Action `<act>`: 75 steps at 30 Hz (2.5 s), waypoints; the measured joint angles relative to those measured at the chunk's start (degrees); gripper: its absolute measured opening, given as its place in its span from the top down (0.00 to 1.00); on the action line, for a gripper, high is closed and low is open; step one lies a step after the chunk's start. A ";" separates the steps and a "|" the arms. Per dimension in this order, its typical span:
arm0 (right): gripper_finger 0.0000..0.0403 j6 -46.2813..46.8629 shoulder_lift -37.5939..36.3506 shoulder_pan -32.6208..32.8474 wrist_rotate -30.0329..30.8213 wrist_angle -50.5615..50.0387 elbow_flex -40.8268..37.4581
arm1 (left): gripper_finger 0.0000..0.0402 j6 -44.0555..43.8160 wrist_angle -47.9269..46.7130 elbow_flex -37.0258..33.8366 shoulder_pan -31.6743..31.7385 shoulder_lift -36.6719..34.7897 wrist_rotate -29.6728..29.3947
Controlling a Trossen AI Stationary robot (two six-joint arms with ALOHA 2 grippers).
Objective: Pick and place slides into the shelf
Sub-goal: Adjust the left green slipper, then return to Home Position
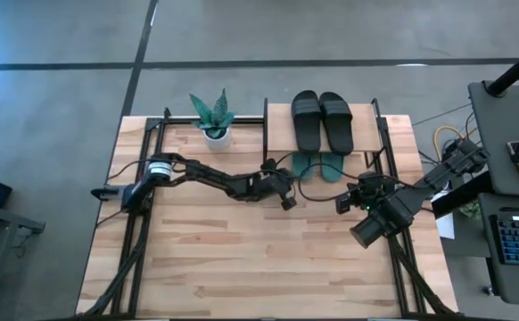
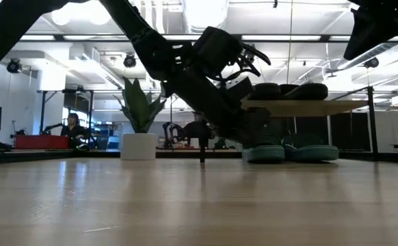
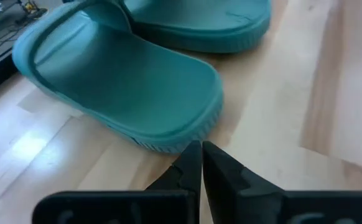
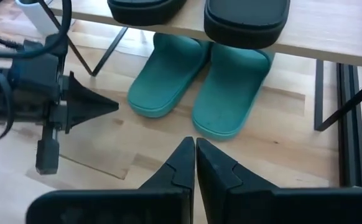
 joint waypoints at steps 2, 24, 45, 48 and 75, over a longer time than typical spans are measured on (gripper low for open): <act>0.98 0.20 0.00 0.00 -0.01 -0.02 -0.46 | 1.00 0.00 0.09 0.02 0.37 0.00 0.00; 0.98 3.70 -0.04 -0.02 -0.01 -0.06 -2.99 | 1.00 -0.27 1.95 0.04 3.74 0.00 3.33; 0.98 3.39 -0.09 -0.02 -0.22 -0.09 -3.03 | 1.00 -0.90 4.42 4.90 4.20 4.31 7.21; 0.98 3.15 -0.09 -0.02 -0.51 -0.08 -3.03 | 1.00 0.17 4.43 5.60 4.20 4.20 7.16; 0.98 -44.73 -37.18 -10.34 -1.62 27.96 -10.15 | 1.00 -6.16 -7.07 -10.43 -1.10 -33.38 25.76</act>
